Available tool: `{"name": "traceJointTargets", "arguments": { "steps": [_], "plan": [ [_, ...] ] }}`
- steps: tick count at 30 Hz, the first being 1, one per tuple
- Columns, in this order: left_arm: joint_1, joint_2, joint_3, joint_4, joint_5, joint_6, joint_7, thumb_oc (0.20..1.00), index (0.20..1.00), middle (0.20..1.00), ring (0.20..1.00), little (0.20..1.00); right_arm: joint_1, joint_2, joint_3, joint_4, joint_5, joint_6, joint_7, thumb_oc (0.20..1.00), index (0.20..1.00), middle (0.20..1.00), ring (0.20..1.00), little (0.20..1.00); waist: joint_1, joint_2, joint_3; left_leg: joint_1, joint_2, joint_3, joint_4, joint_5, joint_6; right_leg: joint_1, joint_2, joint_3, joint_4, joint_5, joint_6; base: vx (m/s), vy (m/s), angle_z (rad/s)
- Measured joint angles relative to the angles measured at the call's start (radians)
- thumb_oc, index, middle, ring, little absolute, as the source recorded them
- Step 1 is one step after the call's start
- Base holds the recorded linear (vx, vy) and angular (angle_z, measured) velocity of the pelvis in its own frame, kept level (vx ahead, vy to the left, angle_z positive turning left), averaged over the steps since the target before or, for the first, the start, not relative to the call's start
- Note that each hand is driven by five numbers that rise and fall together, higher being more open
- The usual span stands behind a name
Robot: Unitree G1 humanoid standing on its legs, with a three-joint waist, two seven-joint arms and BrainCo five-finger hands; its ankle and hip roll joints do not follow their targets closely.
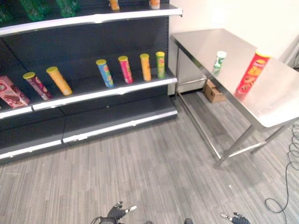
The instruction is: Put the goods on the table back onto the shelves and tidy them up.
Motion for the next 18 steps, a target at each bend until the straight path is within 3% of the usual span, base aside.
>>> {"name": "traceJointTargets", "arguments": {
  "steps": [18],
  "plan": [
    [0.027,-0.002,-0.001,0.002,0.001,0.001,0.000,1.000,1.000,1.000,1.000,1.000,0.008,0.000,0.000,0.002,0.000,0.000,0.000,1.000,1.000,1.000,1.000,1.000,0.000,0.010,-0.024,0.012,0.001,-0.002,-0.005,-0.001,-0.002,0.013,0.000,0.000,0.000,-0.002,0.000,0.00,0.000,0.00]
  ]
}}
